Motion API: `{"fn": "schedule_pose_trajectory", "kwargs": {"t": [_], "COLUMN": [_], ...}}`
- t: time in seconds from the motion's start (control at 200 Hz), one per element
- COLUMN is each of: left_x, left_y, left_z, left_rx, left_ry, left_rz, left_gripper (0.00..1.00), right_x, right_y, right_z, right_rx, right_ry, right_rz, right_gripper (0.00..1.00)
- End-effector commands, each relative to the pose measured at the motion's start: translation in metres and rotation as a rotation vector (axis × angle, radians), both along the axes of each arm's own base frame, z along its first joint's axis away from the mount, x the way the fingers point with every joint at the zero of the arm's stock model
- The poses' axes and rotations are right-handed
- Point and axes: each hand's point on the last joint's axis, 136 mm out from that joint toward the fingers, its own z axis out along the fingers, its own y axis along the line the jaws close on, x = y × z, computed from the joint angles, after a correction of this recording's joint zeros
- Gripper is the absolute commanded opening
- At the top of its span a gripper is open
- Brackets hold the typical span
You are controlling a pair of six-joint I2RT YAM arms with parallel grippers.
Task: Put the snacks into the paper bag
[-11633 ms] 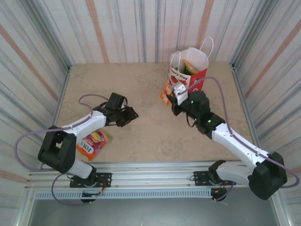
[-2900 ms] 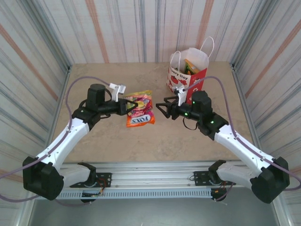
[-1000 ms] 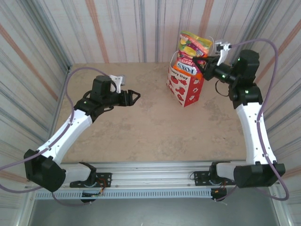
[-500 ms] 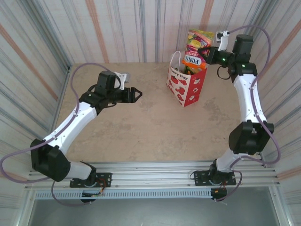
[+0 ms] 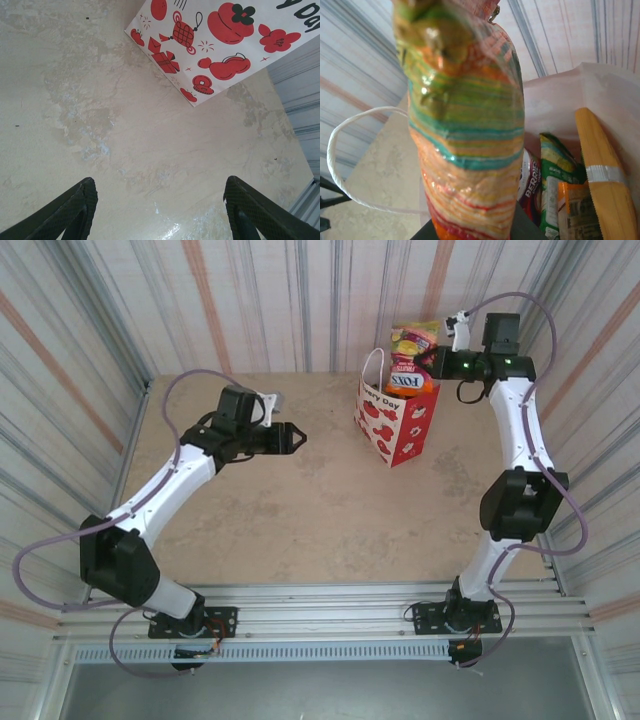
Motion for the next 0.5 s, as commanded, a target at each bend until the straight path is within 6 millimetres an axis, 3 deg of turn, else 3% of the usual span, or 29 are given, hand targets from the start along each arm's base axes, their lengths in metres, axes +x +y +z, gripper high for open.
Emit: {"fn": "schedule_pose_trajectory", "kwargs": {"t": [0.0, 0.185, 0.301, 0.416, 0.496], "left_x": [0.005, 0.005, 0.005, 0.002, 0.000], "left_y": [-0.002, -0.003, -0.002, 0.000, 0.002], "left_z": [0.009, 0.012, 0.014, 0.016, 0.020], "left_rx": [-0.012, -0.022, -0.020, -0.016, -0.015], "left_ry": [-0.011, -0.020, -0.021, -0.025, -0.035], "left_rz": [-0.017, -0.021, -0.018, -0.014, -0.009], "left_gripper": [0.70, 0.69, 0.69, 0.69, 0.69], "right_x": [-0.011, -0.012, -0.007, 0.003, 0.004], "right_y": [0.010, 0.017, 0.019, 0.010, -0.003], "right_z": [0.000, -0.009, -0.016, -0.014, 0.000], "right_rx": [-0.020, -0.006, -0.016, -0.085, -0.155], "right_ry": [0.013, 0.046, 0.066, 0.054, 0.005], "right_rz": [0.072, 0.110, 0.115, 0.048, -0.024], "right_gripper": [0.00, 0.00, 0.07, 0.30, 0.45]}}
